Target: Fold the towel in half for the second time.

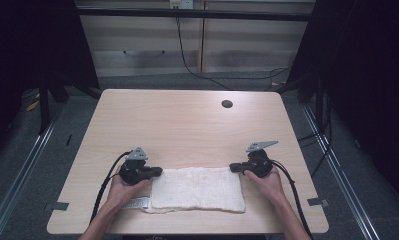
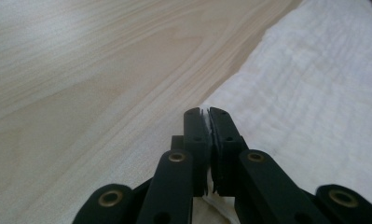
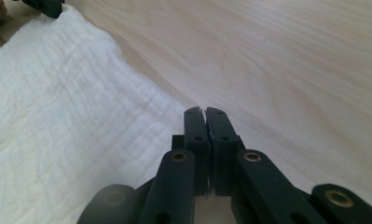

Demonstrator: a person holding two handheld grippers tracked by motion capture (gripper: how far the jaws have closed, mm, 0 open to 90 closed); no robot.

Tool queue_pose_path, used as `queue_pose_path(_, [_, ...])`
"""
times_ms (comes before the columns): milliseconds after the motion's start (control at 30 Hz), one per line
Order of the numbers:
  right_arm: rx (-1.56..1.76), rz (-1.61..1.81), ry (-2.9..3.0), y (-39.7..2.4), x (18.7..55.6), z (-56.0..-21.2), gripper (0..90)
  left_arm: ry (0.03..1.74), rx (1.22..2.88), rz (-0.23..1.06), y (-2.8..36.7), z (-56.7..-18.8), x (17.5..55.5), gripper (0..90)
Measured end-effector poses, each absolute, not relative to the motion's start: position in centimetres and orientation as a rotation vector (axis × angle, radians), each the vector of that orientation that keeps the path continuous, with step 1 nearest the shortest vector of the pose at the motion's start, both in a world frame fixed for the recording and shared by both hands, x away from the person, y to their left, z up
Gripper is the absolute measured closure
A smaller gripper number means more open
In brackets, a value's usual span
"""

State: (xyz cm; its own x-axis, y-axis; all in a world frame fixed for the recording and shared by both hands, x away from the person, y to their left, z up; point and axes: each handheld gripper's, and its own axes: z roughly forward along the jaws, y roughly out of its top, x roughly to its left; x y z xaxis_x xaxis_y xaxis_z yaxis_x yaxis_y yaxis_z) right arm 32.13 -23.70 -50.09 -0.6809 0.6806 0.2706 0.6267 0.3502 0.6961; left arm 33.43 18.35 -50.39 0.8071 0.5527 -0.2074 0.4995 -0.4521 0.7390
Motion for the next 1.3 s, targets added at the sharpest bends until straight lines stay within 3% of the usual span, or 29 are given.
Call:
queue_pose_path(300, [1.144, 1.311, 2.467, -23.6, 31.8, -47.1, 88.2, 0.787, 2.022, 0.081, 19.1, -49.1, 33.5, 87.2])
queue_pose_path(767, [1.127, 1.366, 2.405, -23.8, 32.8, -45.4, 88.2, 0.813, 1.934, 0.106, 19.6, -47.6, 34.5, 87.3])
queue_pose_path(1300, [1.02, 1.402, 2.457, -23.6, 28.3, -45.9, 88.2, 0.878, 1.957, 0.107, 19.1, -49.1, 34.5, 87.5])
